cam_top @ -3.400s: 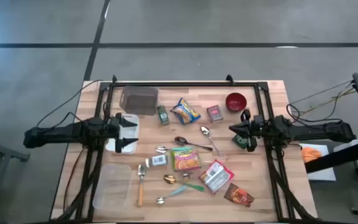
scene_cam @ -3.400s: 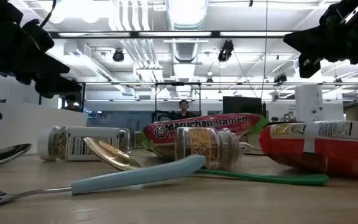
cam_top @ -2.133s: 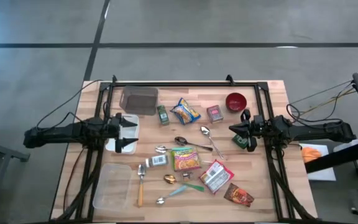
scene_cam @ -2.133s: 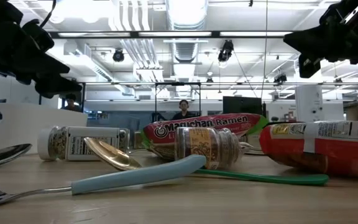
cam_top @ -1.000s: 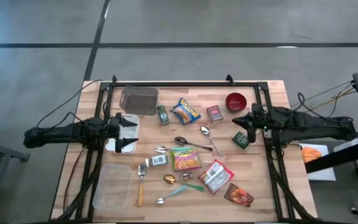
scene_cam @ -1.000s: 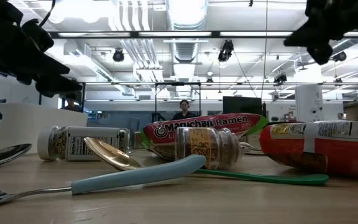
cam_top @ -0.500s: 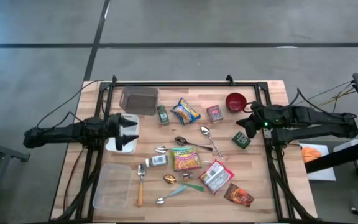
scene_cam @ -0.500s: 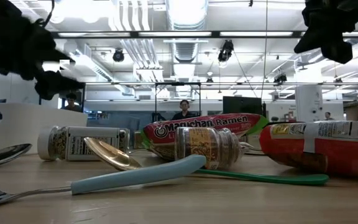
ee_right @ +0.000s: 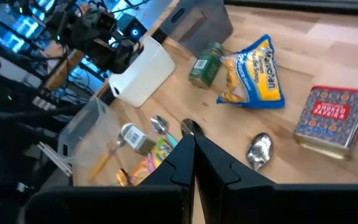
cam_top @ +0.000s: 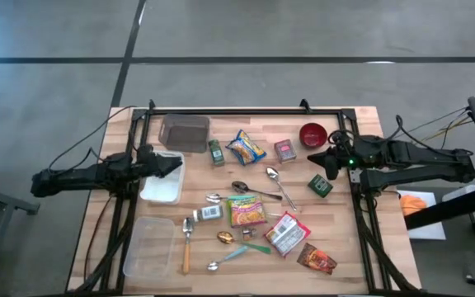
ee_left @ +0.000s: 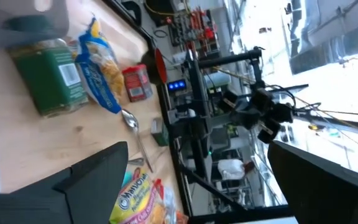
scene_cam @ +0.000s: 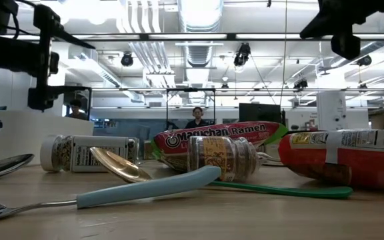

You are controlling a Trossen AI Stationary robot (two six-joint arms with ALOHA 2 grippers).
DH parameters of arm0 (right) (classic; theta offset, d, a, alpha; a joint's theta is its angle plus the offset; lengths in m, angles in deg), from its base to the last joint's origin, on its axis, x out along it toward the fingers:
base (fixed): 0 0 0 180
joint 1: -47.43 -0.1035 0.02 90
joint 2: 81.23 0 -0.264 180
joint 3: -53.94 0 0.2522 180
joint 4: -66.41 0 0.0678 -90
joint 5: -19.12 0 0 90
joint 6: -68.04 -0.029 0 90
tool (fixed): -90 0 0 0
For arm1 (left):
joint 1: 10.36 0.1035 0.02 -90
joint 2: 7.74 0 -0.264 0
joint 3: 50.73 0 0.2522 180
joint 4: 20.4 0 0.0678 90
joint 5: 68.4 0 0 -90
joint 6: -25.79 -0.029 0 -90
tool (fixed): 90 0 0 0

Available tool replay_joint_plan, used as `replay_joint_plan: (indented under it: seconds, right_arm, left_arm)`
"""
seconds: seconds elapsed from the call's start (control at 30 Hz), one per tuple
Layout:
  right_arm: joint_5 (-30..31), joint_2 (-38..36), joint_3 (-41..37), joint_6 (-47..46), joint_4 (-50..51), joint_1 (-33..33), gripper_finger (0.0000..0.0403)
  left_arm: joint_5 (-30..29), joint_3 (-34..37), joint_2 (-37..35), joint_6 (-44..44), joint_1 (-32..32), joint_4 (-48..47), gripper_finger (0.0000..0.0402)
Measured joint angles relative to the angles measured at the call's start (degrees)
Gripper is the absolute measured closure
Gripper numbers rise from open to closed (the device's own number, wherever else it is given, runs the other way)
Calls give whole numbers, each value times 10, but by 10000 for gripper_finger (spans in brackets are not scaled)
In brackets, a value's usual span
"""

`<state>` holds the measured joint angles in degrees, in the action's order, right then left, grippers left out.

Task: Pick & Place Food Item
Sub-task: Put the black seasoning can into the white bin

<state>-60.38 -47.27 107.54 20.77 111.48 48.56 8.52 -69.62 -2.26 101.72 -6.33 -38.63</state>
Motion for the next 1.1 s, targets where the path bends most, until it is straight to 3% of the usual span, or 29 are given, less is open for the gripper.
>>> replay_joint_plan:
  seconds: [0.47, 0.63, 0.77, 0.97, 1.1]
  right_arm:
    - [-5, 4, -1, -13, 0, 0, 395]
    - [0, 11, -1, -7, -1, 0, 395]
    - [-8, 13, -1, 20, 0, 0, 395]
    - [-74, 18, -1, 111, -1, 0, 395]
    - [-75, 19, -1, 79, -2, 0, 395]
  left_arm:
    - [2, -16, 12, -13, 0, 23, 12]
    - [41, -35, 53, -15, 0, 22, 12]
    - [67, -54, 88, -89, 0, 36, 12]
    - [66, -107, 135, -208, 1, 35, 12]
    - [55, -134, 165, -254, 1, 33, 12]
